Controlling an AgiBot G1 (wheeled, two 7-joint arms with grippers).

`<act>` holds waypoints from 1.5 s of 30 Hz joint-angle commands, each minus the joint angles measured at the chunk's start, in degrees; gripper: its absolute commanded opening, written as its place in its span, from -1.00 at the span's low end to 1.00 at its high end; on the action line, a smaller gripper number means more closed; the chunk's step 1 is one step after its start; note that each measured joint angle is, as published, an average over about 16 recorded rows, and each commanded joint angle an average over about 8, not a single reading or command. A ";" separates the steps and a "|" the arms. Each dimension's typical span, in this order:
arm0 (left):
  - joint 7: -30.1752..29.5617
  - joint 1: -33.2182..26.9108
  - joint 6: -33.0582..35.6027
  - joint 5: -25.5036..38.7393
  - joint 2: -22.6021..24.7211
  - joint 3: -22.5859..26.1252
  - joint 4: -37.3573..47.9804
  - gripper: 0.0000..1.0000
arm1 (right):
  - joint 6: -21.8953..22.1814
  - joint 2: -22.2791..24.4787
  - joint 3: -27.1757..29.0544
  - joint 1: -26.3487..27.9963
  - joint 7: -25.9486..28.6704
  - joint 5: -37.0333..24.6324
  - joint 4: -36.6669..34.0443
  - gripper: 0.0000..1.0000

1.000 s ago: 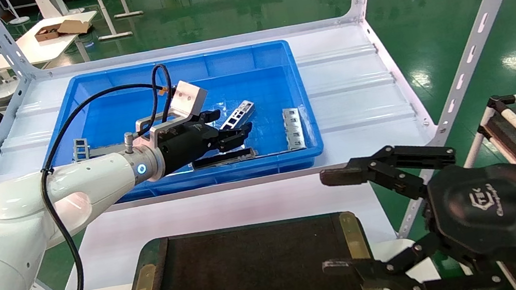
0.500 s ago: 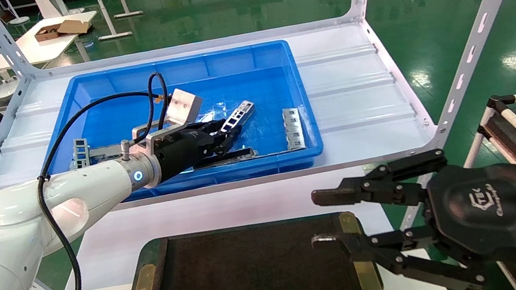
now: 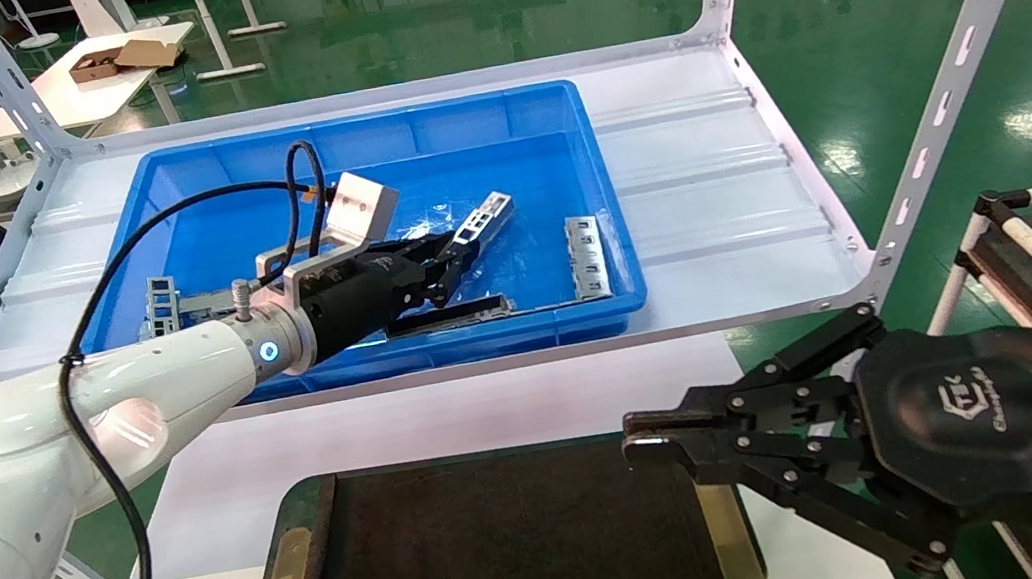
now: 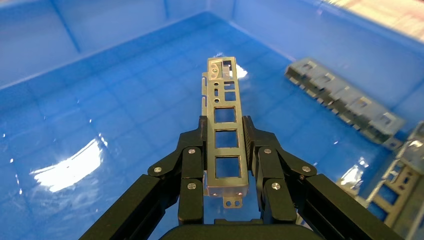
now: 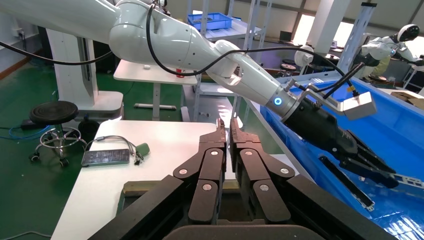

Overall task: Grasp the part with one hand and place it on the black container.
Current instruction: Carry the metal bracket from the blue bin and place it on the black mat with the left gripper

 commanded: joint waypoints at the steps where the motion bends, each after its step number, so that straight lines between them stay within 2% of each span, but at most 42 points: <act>1: 0.53 -0.10 0.79 -0.60 -0.15 -0.26 -0.05 -1.00 | 0.00 0.00 0.00 0.00 0.00 0.00 0.00 -1.00; 9: 0.60 -1.36 13.49 -4.03 -4.01 -2.10 -2.33 -1.00 | 0.00 0.00 0.00 0.00 0.00 0.00 0.00 -1.00; 17: -3.10 -0.17 26.81 -6.38 -9.35 -2.82 -8.52 -1.00 | 0.00 0.00 -0.01 0.00 0.00 0.01 0.00 -1.00; 23: -8.10 4.25 33.63 -8.67 -13.54 -3.29 -18.32 -1.00 | 0.00 0.00 -0.01 0.00 -0.01 0.01 0.00 -1.00; 29: -13.63 12.89 38.44 -11.69 -17.47 -3.36 -32.47 -1.00 | 0.01 0.01 -0.01 0.00 -0.01 0.01 0.00 -1.00; 32: -15.90 18.21 38.23 -12.27 -19.02 -3.00 -38.99 -1.00 | 0.01 0.01 -0.02 0.00 -0.01 0.01 0.00 -1.00; 36: -18.95 25.69 34.35 -11.62 -20.76 -2.24 -46.50 -1.00 | 0.01 0.01 -0.02 0.00 -0.01 0.01 0.00 -1.00; 45: -28.41 41.94 17.06 -7.73 -21.84 -0.18 -59.32 -1.00 | 0.01 0.01 -0.02 0.01 -0.01 0.01 0.00 -1.00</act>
